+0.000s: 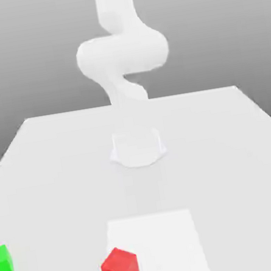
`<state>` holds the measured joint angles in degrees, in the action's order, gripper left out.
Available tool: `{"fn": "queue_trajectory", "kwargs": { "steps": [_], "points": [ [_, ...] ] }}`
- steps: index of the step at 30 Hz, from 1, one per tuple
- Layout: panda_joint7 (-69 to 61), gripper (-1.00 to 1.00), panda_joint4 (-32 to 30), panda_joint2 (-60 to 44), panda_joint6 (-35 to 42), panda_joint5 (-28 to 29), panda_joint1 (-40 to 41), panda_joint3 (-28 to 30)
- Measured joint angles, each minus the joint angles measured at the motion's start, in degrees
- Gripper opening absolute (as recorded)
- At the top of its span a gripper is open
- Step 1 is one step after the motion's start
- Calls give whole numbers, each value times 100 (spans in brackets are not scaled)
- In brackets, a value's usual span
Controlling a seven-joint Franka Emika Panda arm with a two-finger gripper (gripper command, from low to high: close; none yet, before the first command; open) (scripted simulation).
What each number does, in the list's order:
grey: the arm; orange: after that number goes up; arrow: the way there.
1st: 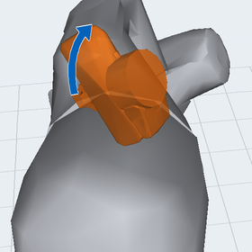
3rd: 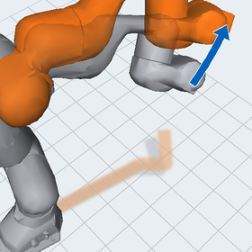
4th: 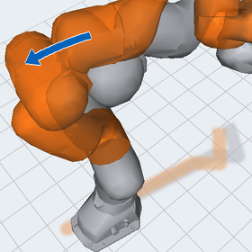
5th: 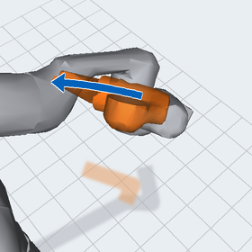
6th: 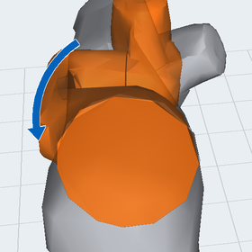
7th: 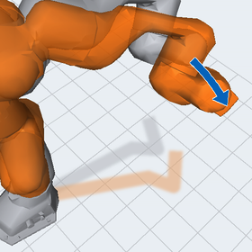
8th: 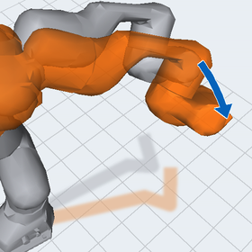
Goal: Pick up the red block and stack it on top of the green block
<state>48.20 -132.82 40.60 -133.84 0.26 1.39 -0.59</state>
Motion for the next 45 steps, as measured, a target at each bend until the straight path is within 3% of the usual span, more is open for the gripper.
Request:
{"fn": "queue_trajectory", "kwargs": {
  "steps": [16, 24, 29, 30, 37, 42, 45],
  "points": [
    [1558, 0, -664, -3361, -1320, 222, 623, -111],
    [2120, 0, -987, -5015, -1986, 54, 774, -32],
    [2196, 0, -889, -6051, -2780, 53, 776, -11],
    [2200, -100, -870, -6185, -2893, 57, 773, -7],
    [2208, -100, -871, -6181, -2896, 64, 779, -13],
    [2185, -100, -996, -5302, -2140, 18, 829, -25],
    [2285, -100, -794, -5215, -1839, -136, 1255, 377]
  ]
}}
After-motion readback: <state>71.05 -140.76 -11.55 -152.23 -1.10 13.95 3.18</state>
